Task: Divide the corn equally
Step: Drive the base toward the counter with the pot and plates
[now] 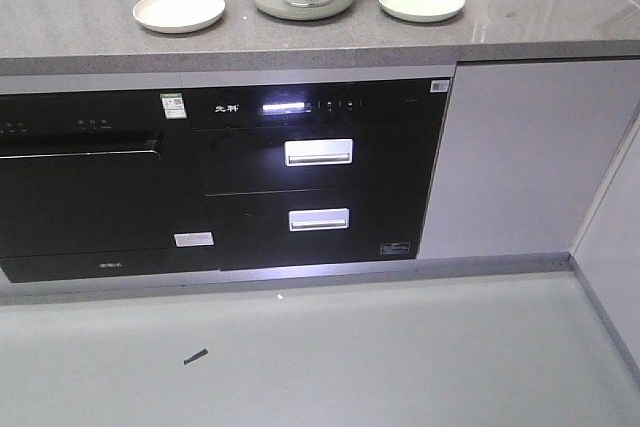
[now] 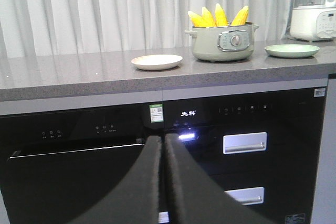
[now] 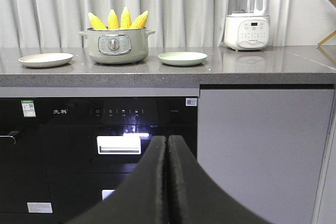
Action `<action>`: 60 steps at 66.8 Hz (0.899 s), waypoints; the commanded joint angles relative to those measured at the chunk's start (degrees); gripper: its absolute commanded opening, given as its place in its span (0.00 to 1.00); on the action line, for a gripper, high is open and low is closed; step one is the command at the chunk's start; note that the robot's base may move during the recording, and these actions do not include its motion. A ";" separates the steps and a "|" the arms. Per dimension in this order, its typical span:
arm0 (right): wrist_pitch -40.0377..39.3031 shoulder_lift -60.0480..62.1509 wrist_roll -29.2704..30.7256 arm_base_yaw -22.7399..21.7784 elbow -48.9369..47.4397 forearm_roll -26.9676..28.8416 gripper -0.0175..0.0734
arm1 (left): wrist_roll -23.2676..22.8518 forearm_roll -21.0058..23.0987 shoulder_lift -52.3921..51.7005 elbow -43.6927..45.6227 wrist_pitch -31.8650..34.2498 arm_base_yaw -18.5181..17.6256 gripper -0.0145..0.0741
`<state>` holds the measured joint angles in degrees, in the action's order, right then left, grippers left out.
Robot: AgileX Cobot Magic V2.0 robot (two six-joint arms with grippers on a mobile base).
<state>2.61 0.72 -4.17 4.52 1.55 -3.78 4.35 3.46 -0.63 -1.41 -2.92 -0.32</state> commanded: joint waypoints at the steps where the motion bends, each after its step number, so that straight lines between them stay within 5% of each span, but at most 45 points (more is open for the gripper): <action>1: -4.13 0.38 0.34 -0.24 0.44 -0.79 0.18 | -0.69 0.43 -0.90 0.92 4.26 -0.30 0.16; 60: -4.13 0.38 0.34 -0.24 0.44 -0.79 0.18 | -0.69 0.43 -0.90 0.92 4.26 -0.30 0.16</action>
<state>2.61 0.72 -4.17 4.52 1.55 -3.78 4.35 3.46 -0.63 -1.41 -2.92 -0.32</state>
